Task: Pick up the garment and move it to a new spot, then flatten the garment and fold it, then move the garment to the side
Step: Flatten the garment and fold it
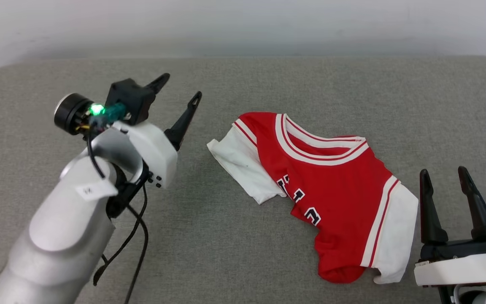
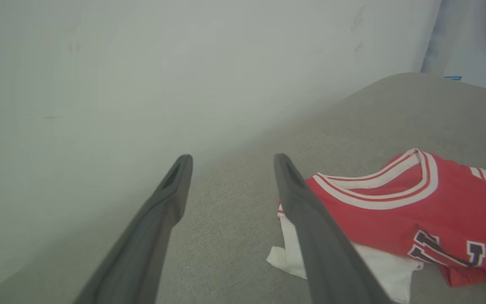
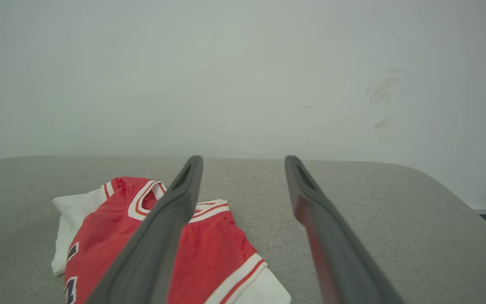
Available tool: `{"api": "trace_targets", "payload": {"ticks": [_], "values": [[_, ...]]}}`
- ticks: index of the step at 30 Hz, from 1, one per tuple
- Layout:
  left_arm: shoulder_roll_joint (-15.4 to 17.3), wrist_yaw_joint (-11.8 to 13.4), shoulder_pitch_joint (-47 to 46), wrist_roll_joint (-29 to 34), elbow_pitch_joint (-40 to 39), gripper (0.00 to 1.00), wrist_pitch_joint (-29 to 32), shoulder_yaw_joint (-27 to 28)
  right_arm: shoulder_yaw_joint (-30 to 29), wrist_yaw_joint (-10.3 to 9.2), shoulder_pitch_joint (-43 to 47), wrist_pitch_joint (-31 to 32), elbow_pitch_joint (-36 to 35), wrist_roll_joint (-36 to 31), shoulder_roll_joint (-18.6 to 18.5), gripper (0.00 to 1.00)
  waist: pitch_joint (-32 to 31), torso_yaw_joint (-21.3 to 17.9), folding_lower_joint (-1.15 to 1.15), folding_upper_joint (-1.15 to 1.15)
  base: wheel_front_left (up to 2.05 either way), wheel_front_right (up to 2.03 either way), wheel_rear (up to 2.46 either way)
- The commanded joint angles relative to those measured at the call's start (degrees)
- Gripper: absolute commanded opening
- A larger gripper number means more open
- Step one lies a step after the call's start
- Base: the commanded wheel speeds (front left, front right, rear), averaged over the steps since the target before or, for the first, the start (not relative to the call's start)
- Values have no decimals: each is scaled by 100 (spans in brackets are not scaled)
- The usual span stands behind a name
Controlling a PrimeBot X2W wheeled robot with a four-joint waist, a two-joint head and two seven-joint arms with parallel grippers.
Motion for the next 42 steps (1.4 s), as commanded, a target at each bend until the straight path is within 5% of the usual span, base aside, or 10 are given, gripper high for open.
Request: {"api": "trace_targets", "payload": {"ticks": [1, 9, 15, 37, 38, 39, 42], "values": [[92, 2, -174, -197, -4, 100, 179, -133, -3, -5, -74, -14, -11, -17, 15, 100, 77, -69, -1, 0, 0, 0, 0], [643, 0, -927, -1829, -157, 100, 2278, -1571, -15, -5, -241, -14, -66, -14, 14, 100, 375, -224, -1, 0, 0, 0, 0], [864, 0, -1441, -2491, -278, 100, 3275, -2541, 37, -5, -410, -14, -89, 50, 14, 100, 632, -401, -1, 0, 0, 0, 0], [1115, 6, -2042, -3113, 701, 100, 3722, -4578, 70, -6, -815, -14, -117, 259, 14, 100, 1423, -905, -1, 0, 0, 0, 0], [1143, 6, -2025, -3112, 678, 42, 3728, -4596, 61, -6, -820, -14, -107, 261, 14, 100, 1414, -899, -1, 0, 0, 0, 0], [1165, 6, -2001, -3138, 659, 0, 3713, -4606, 54, -6, -825, -14, -98, 255, 14, 100, 1396, -889, -1, 0, 0, 0, 0], [1217, 5, -1996, -3169, 618, 0, 3577, -4614, 46, -6, -816, -14, -84, 228, 14, 100, 1312, -835, -1, 0, 0, 0, 0]]}}
